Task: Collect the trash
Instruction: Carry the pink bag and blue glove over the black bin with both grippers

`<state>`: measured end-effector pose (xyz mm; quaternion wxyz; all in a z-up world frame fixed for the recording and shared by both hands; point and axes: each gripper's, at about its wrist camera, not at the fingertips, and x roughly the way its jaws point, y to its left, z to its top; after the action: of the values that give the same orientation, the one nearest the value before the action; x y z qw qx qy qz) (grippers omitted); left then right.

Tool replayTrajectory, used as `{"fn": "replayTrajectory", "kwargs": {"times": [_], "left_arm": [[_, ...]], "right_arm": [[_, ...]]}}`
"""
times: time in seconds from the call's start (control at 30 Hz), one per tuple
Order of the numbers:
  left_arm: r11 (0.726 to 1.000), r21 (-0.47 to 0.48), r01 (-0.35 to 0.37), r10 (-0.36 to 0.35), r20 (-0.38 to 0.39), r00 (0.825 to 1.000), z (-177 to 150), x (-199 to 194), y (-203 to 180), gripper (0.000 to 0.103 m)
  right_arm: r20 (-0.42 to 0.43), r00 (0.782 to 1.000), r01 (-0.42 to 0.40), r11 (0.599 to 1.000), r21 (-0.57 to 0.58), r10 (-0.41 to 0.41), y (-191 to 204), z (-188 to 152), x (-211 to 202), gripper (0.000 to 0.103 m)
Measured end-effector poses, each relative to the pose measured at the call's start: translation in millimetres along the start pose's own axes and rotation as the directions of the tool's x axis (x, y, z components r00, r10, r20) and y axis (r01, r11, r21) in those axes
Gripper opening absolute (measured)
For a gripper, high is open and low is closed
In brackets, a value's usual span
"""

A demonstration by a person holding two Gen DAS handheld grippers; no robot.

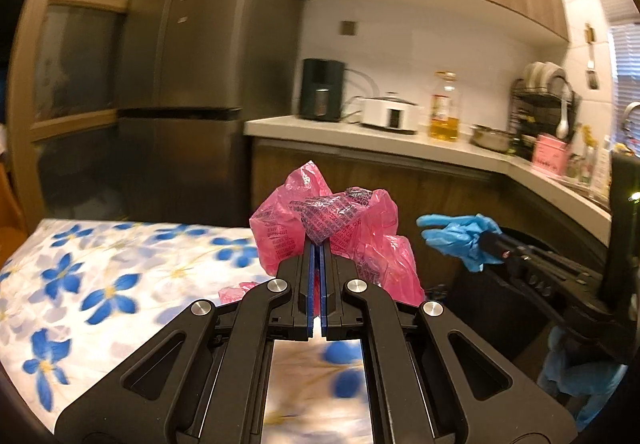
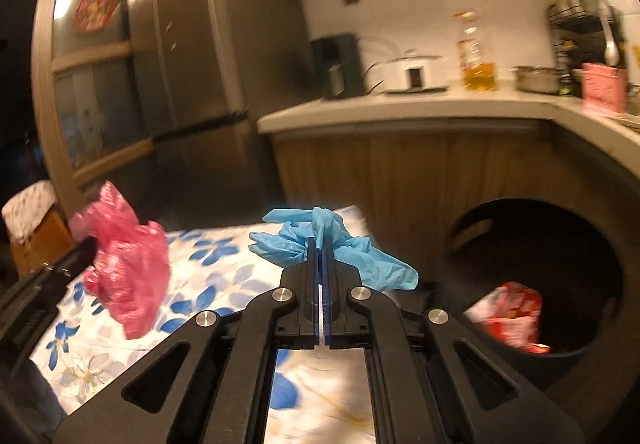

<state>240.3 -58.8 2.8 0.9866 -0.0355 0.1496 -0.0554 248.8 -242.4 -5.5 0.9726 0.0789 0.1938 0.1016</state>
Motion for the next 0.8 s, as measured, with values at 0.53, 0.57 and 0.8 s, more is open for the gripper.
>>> {"fn": "replayTrajectory", "kwargs": {"times": [0.53,0.57,0.8], "left_arm": [[0.959,0.101,0.264,-0.263,-0.021,0.965,4.9,52.7,-163.3,0.001],[0.957,0.106,0.268,-0.267,-0.023,0.963,4.2,56.2,-170.5,0.001],[0.947,0.099,0.305,-0.303,-0.043,0.952,0.4,81.3,-198.0,0.001]], "right_arm": [[0.116,0.964,0.220,0.964,0.148,-0.238,-112.3,15.0,-65.9,0.002],[0.117,0.963,0.225,0.962,0.154,-0.244,-117.9,15.7,-65.7,0.002],[0.127,0.958,0.229,0.955,0.191,-0.255,-140.4,16.5,-63.9,0.002]]}}
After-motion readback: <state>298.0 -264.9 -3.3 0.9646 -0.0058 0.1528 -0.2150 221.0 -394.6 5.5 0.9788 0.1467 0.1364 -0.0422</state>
